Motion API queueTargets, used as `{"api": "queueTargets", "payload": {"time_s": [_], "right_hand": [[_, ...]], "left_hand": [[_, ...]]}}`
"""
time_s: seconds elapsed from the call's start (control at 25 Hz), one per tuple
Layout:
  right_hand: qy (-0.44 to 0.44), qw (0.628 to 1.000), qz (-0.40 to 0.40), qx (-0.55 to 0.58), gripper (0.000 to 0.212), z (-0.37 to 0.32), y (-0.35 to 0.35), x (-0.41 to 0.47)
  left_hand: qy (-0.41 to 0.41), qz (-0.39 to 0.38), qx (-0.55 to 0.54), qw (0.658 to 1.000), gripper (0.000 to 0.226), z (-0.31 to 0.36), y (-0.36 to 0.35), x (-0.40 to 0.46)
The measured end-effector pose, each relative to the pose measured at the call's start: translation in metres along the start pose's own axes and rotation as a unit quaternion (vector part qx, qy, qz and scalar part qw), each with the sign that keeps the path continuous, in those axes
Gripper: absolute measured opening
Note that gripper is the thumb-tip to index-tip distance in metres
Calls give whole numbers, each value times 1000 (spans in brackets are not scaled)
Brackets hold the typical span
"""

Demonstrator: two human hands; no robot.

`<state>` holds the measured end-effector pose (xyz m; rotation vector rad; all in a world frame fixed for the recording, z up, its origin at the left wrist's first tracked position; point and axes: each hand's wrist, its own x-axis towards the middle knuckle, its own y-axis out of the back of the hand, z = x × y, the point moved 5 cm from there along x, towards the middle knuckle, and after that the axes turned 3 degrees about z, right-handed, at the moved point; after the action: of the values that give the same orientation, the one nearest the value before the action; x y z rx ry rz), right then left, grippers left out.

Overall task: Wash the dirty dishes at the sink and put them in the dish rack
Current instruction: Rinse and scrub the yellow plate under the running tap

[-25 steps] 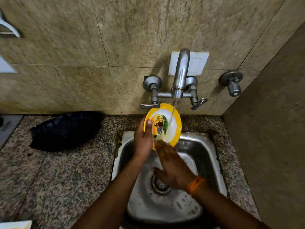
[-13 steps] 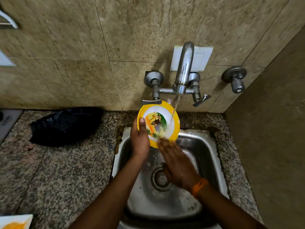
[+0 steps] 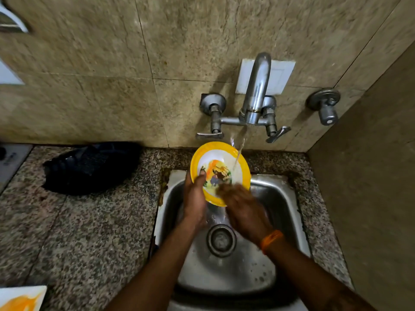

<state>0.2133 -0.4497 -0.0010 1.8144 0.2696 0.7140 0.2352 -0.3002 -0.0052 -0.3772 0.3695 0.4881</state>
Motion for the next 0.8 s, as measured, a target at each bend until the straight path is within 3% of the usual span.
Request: {"api": "queueTargets", "payload": {"time_s": [0.08, 0.16, 0.24, 0.36, 0.48, 0.64, 0.72, 0.8], "right_hand": [[-18, 997, -23, -76, 65, 32, 3, -2], [-62, 996, -21, -52, 64, 16, 2, 1], [-31, 999, 14, 16, 59, -25, -4, -2], [36, 999, -13, 28, 59, -12, -1, -1], [-7, 1000, -8, -22, 58, 32, 5, 7], [-67, 996, 42, 29, 54, -8, 1, 18], [-58, 994, 48, 73, 54, -18, -6, 12], [-13, 999, 31, 41, 61, 2, -9, 3]], "left_hand": [[16, -16, 36, 999, 22, 12, 6, 9], [7, -27, 42, 999, 22, 19, 4, 13], [-16, -24, 67, 997, 16, 22, 0, 18], [15, -53, 103, 993, 45, 27, 7, 36], [88, -103, 117, 984, 51, 30, 9, 30], [-32, -73, 2, 997, 64, 10, -14, -10], [-47, -23, -26, 998, 53, 6, -11, -7], [-10, -3, -10, 1000, 35, 8, 2, 12]]}}
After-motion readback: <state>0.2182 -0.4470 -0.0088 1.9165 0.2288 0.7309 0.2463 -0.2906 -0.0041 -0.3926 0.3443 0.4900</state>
